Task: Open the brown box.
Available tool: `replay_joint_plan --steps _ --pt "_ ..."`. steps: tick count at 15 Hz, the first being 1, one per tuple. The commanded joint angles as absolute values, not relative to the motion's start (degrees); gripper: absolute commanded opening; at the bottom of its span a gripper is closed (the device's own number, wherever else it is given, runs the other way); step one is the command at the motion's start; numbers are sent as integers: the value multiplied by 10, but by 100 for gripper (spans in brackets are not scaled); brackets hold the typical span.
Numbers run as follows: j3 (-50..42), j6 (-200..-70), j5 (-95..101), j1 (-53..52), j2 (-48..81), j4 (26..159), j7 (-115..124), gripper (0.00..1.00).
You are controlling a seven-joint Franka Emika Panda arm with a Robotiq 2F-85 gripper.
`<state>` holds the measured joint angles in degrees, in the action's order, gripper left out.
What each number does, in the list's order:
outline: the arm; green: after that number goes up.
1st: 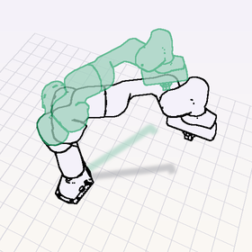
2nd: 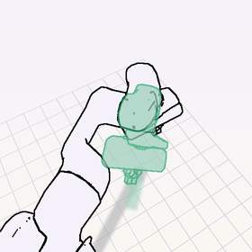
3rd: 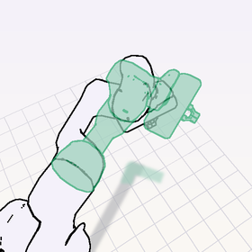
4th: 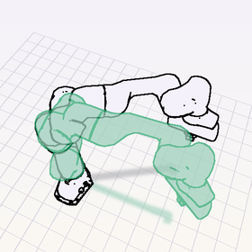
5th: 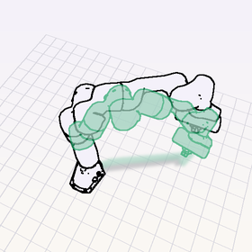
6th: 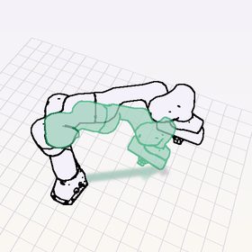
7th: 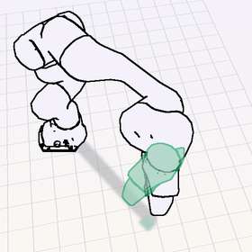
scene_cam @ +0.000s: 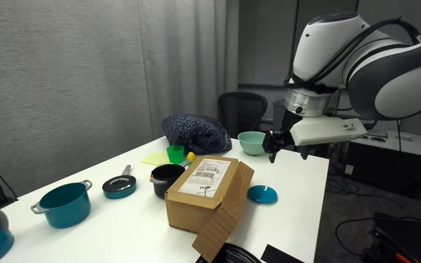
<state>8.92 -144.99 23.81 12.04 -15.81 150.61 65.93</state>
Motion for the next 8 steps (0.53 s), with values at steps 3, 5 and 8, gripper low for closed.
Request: replay_joint_plan --steps 3,5,8 --pt "38 -1505 198 121 -66 1482 688 100" --pt "31 -1516 230 121 -38 1471 717 100" --pt "20 -1511 293 107 2 1442 767 100"
